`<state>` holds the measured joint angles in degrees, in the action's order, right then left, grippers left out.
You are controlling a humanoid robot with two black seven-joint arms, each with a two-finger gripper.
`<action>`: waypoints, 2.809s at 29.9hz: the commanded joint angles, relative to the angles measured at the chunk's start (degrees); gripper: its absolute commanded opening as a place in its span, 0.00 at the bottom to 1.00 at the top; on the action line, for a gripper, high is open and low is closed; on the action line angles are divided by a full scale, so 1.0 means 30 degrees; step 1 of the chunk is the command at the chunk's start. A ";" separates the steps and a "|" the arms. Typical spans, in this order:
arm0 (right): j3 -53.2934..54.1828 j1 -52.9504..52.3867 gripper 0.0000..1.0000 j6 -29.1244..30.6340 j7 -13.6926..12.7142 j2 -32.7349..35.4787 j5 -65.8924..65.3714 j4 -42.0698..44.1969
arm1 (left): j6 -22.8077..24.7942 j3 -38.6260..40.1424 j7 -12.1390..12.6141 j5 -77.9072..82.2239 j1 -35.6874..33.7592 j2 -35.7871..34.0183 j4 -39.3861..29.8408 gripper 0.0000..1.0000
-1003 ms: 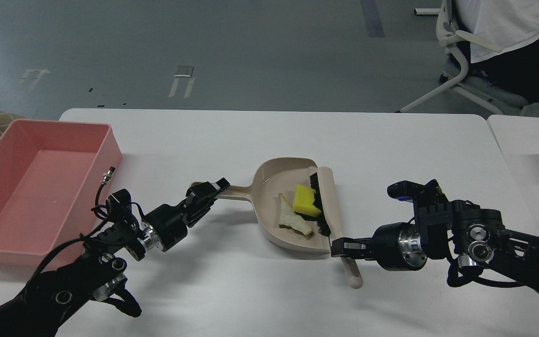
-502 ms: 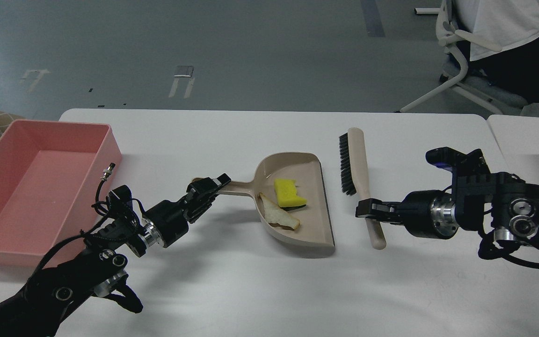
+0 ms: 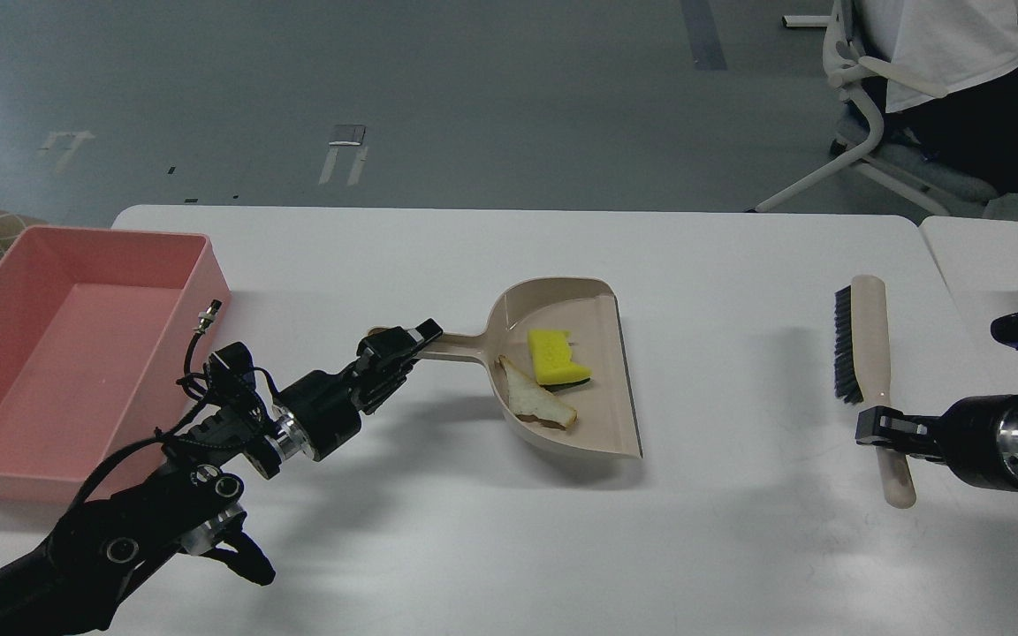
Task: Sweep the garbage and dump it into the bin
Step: 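Pull the brush back away from the dustpan with the right gripper, then lift the dustpan with the left gripper over the pink bin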
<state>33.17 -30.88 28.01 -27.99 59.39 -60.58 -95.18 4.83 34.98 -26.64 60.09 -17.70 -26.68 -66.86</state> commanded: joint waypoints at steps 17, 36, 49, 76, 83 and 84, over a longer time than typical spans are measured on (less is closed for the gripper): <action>-0.0188 0.1035 0.00 -0.0002 -0.0002 0.0595 -0.0196 0.0760 | -0.0028 0.0145 0.0002 -0.0078 0.0011 -0.0072 -0.0007 0.14; -0.0129 0.0684 0.12 -0.0002 -0.0002 -0.0636 -0.0372 0.0702 | -0.0058 0.0174 0.0002 -0.0107 0.0011 -0.0101 -0.0007 0.14; -0.0100 0.0625 0.25 -0.0002 -0.0002 -0.0577 -0.0284 0.0555 | -0.0058 0.0174 0.0002 -0.0371 0.0011 -0.0101 -0.0007 0.15; 0.4056 0.0742 0.99 -0.0002 -0.0002 -0.0606 0.1146 0.0526 | 0.0000 0.0379 0.0031 -0.0574 -0.0047 -0.0219 -0.0007 0.15; 0.8011 0.0801 0.99 -0.0002 -0.0002 -0.1569 0.2938 0.0672 | 0.0030 0.0496 0.0090 -0.1718 -0.0282 -0.0277 -0.0036 0.15; 0.8886 0.0743 1.00 -0.0002 -0.0002 -0.2443 0.3026 0.0846 | 0.0059 0.0497 0.0060 -0.1747 -0.0311 -0.0335 -0.0210 0.15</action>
<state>53.82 -28.55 27.99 -27.99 56.23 -52.49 -93.59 4.86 36.40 -26.37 55.12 -18.44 -27.43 -66.91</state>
